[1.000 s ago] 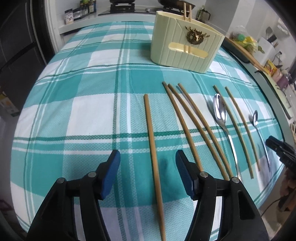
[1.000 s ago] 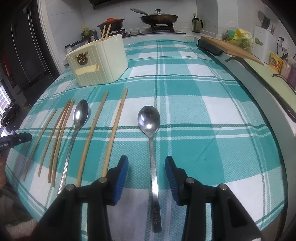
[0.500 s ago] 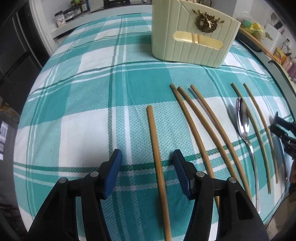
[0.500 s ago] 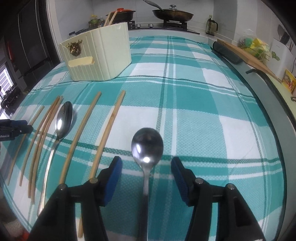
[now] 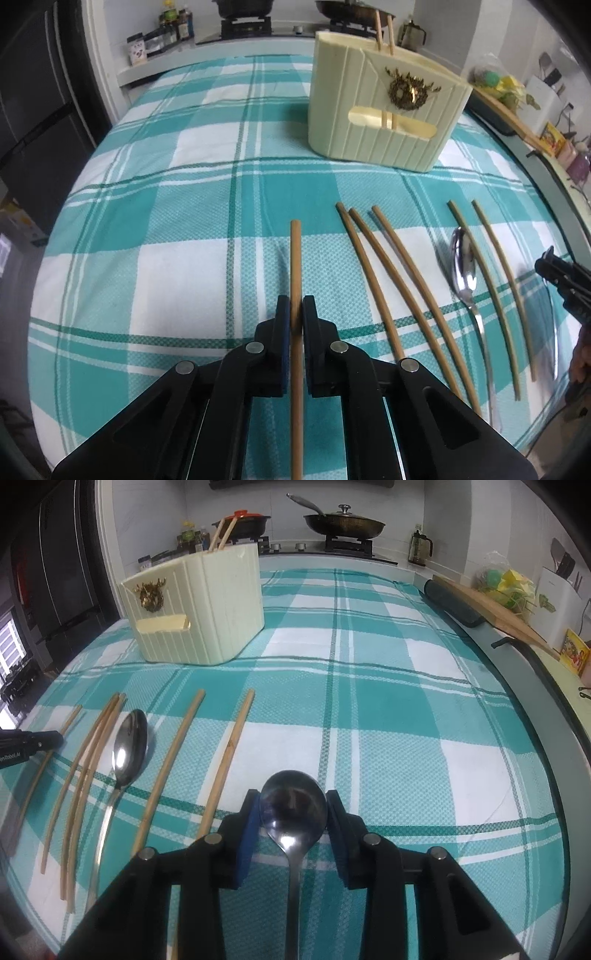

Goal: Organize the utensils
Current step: 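Lift spoon and chopstick into the cream holder and release both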

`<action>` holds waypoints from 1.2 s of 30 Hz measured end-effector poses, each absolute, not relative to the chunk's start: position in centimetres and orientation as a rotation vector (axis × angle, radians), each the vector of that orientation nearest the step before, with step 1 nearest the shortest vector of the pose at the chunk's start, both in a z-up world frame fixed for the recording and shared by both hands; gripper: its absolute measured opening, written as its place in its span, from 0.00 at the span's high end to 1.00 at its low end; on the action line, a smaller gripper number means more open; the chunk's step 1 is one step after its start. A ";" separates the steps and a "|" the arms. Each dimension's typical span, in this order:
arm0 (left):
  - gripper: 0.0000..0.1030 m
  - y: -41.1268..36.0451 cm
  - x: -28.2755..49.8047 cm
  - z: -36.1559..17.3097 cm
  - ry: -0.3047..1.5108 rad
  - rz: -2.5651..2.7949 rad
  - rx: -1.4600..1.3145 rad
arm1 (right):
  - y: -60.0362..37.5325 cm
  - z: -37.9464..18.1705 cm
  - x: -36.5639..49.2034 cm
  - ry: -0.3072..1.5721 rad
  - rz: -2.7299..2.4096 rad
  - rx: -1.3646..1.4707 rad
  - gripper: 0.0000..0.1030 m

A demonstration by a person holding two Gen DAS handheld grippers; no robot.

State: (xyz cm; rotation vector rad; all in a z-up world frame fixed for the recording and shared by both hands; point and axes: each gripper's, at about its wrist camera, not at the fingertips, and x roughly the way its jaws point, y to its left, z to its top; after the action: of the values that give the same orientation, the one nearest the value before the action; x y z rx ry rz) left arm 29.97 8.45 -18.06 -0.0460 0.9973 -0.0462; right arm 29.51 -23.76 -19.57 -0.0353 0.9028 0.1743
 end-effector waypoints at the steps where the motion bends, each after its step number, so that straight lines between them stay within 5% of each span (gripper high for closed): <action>1: 0.95 8.5 29.4 -17.1 0.974 -0.048 -0.047 | -24.0 -18.9 29.1 0.887 0.178 -0.023 0.65; 14: 0.95 9.1 23.3 -6.5 0.719 -0.144 -0.127 | -25.4 -9.6 23.7 0.697 0.238 0.075 0.66; 36: 0.95 9.5 25.5 -2.2 0.642 -0.181 -0.150 | -22.5 -2.2 27.0 0.562 0.309 0.051 0.67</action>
State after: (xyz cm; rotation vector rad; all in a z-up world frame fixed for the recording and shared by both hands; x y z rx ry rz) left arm 25.53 9.51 -2.18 -0.1505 0.6423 -0.1809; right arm 27.03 -22.48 -2.19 0.0510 0.5617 0.3085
